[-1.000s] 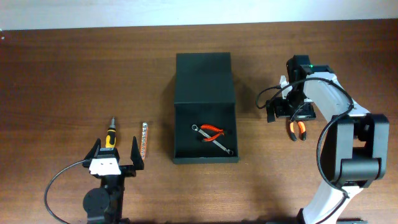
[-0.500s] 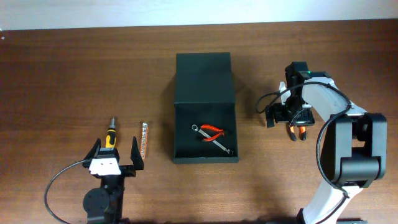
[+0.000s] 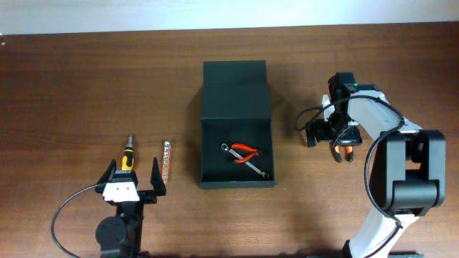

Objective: Pack container
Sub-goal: 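Lower the right gripper and close it on the orange pliers handles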

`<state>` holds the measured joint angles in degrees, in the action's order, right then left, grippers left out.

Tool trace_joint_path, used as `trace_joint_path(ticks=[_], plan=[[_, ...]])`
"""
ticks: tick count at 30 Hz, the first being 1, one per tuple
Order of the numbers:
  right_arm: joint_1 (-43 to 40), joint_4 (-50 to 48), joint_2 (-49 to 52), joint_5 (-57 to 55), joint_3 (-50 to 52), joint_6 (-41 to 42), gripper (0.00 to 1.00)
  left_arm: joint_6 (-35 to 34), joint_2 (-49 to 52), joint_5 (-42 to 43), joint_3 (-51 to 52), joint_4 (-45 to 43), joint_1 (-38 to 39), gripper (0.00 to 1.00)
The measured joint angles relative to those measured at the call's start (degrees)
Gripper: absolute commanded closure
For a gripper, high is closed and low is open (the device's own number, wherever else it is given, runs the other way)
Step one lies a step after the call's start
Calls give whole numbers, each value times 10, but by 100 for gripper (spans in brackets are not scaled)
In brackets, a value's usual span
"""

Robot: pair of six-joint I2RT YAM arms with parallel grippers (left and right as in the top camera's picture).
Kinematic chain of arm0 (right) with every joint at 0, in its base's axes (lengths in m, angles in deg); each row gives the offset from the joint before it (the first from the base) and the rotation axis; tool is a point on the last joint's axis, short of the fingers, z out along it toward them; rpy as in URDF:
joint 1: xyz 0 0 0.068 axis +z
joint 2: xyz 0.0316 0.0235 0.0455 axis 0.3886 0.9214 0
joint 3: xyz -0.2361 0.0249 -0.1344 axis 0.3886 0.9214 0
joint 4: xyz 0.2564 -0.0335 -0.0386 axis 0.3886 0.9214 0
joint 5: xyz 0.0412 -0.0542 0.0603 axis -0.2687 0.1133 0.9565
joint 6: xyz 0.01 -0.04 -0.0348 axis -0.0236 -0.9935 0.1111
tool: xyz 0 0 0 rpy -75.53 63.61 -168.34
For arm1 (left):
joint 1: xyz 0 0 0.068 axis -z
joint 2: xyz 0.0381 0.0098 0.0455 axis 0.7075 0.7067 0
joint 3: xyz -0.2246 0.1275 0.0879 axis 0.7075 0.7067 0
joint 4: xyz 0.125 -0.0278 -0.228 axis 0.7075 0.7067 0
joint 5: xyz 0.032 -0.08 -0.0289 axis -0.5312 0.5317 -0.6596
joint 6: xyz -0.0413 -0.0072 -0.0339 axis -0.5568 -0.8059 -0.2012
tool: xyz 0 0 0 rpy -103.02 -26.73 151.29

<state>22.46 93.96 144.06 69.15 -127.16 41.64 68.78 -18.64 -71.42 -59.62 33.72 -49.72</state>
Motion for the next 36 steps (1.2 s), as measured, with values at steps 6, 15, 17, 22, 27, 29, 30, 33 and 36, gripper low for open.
trace_joint_path(ticks=[6, 15, 17, 22, 27, 29, 30, 33, 36], plan=[[0, -5, 0, -6, 9, 2, 1, 0, 0, 0, 0, 0, 0, 1], [0, -12, 0, -10, 10, 6, 14, 0, 0, 0, 0, 0, 0, 1], [0, -15, 0, -11, 10, 5, 25, 0, 0, 0, 0, 0, 0, 1], [0, -20, -1, -10, 10, 5, 49, 0, 0, 0, 0, 0, 0, 1], [0, -23, -1, -8, 10, 8, 61, 0, 0, 0, 0, 0, 0, 1], [-1, -23, -1, -9, 10, 7, 66, 0, 0, 0, 0, 0, 0, 1], [0, -23, -1, -8, 10, 6, 68, 0, 0, 0, 0, 0, 0, 1], [0, -23, -1, -8, 10, 7, 78, 0, 0, 0, 0, 0, 0, 1], [-1, -23, -1, -6, 10, 8, 81, 0, 0, 0, 0, 0, 0, 1]])
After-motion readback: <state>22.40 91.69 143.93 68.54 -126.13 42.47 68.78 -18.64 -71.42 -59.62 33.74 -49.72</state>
